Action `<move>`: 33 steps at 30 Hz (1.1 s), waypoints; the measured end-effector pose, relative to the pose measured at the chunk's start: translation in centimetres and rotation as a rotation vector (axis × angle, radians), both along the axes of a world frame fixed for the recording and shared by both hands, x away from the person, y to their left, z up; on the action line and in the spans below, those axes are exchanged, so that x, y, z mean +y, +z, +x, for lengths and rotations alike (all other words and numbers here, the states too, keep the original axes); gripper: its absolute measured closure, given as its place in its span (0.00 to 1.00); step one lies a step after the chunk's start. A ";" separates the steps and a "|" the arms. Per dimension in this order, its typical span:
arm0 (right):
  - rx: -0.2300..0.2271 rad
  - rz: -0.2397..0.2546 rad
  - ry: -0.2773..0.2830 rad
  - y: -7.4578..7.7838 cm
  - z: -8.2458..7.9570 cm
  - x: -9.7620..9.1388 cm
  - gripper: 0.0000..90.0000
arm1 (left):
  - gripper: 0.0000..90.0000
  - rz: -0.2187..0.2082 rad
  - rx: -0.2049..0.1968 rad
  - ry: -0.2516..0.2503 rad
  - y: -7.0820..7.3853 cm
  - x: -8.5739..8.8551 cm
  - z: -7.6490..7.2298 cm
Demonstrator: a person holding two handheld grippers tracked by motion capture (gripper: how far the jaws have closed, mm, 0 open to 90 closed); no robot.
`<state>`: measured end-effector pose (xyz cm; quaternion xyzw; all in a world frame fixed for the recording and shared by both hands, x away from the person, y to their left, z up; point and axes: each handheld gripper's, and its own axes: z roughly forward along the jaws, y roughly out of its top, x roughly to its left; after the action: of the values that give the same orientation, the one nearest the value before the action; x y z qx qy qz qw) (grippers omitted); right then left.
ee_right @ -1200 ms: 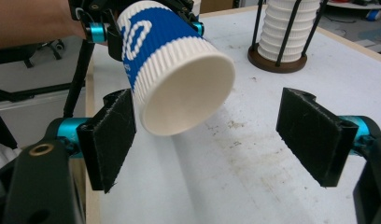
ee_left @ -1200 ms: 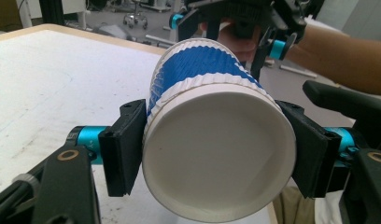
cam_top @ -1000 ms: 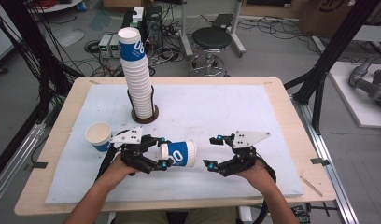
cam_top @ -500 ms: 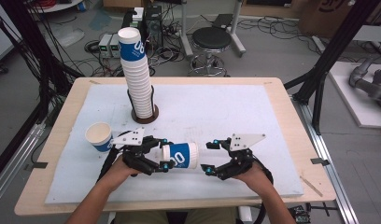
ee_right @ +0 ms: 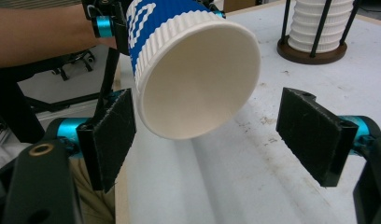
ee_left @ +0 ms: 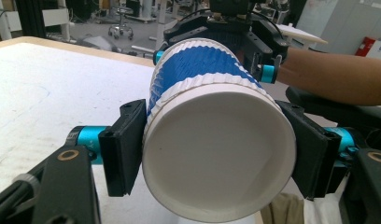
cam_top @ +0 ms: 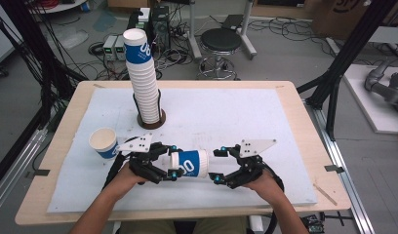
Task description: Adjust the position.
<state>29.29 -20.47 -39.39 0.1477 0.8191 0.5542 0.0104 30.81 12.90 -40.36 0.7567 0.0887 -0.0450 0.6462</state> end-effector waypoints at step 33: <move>0.022 0.027 0.149 -0.1 -0.2 1.0 0.29 | 0.34 -0.047 -0.003 -0.104 0.1 -0.7 -0.4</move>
<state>29.07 -19.44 -39.47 0.0924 0.8203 0.5628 -0.0417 30.40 12.17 -40.30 0.7449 0.0472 -0.0796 0.6607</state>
